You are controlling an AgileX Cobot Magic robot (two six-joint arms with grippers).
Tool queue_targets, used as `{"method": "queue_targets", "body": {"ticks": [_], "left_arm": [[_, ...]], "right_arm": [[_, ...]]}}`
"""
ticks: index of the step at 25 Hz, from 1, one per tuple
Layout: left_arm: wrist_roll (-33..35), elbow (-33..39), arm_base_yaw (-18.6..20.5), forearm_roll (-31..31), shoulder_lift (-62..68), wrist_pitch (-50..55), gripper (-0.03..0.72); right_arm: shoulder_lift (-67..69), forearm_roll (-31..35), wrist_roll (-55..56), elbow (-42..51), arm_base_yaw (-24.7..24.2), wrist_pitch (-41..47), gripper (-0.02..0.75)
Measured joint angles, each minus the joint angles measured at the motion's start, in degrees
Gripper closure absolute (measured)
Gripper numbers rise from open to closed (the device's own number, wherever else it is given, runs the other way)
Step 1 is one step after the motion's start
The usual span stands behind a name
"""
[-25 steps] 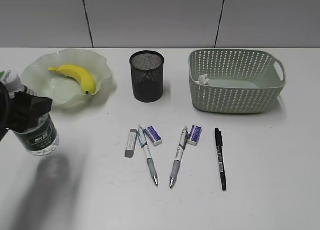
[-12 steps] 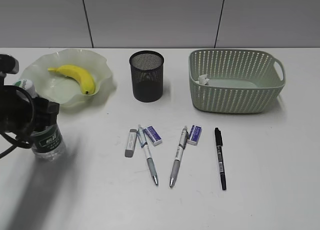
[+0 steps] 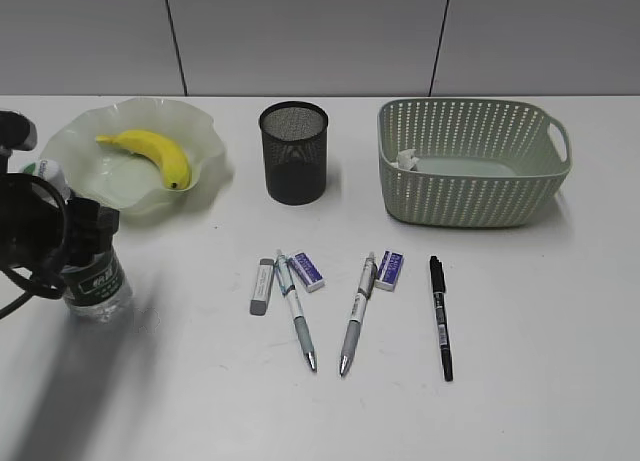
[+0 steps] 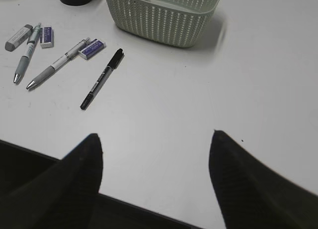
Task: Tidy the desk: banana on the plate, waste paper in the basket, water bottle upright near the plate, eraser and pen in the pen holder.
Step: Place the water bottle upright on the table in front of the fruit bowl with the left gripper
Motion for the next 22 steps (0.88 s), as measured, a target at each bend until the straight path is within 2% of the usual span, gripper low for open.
{"method": "queue_targets", "body": {"ticks": [11,22], "left_arm": [[0.0,0.1,0.0,-0.1,-7.1,3.1,0.121],[0.0,0.1,0.0,1.6,-27.5,13.5,0.121]], "right_arm": [[0.0,0.0,0.0,0.0,0.0,0.0,0.209],[0.0,0.0,0.0,0.0,0.0,-0.1,0.209]]}}
